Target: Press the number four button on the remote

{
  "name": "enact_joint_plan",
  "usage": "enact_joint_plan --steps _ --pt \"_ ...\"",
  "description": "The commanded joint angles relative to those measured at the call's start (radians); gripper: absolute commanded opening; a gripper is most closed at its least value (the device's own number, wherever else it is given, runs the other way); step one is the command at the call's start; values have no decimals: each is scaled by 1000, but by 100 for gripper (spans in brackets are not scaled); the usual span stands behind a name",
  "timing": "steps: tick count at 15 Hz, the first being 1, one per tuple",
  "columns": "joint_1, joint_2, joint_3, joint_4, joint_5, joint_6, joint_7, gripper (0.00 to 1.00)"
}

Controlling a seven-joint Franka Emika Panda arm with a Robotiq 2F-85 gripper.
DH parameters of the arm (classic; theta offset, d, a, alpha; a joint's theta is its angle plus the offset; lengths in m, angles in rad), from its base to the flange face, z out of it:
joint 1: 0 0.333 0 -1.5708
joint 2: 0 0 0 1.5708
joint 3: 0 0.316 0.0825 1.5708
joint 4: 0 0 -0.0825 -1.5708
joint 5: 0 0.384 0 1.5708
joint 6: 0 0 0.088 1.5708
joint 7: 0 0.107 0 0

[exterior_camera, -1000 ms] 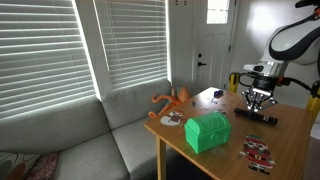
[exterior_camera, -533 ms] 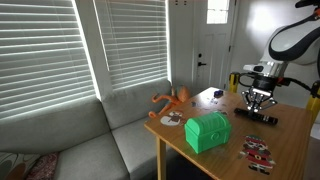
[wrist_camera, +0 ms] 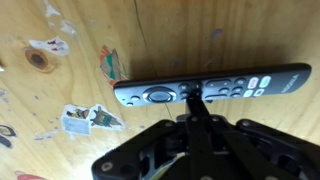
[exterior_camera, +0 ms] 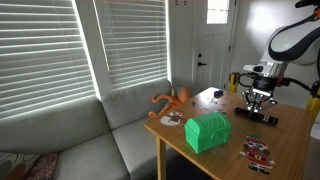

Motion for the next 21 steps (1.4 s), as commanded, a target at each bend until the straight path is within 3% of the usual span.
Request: enact_joint_plan --steps 1,11,12,21 --pt "-21 18 15 18 21 -13 -35 0" --pt "-30 -20 33 8 -17 -26 8 0" --pt "-31 -21 35 8 -18 -25 17 21" --pt "-29 -52 42 8 -20 -31 70 80"
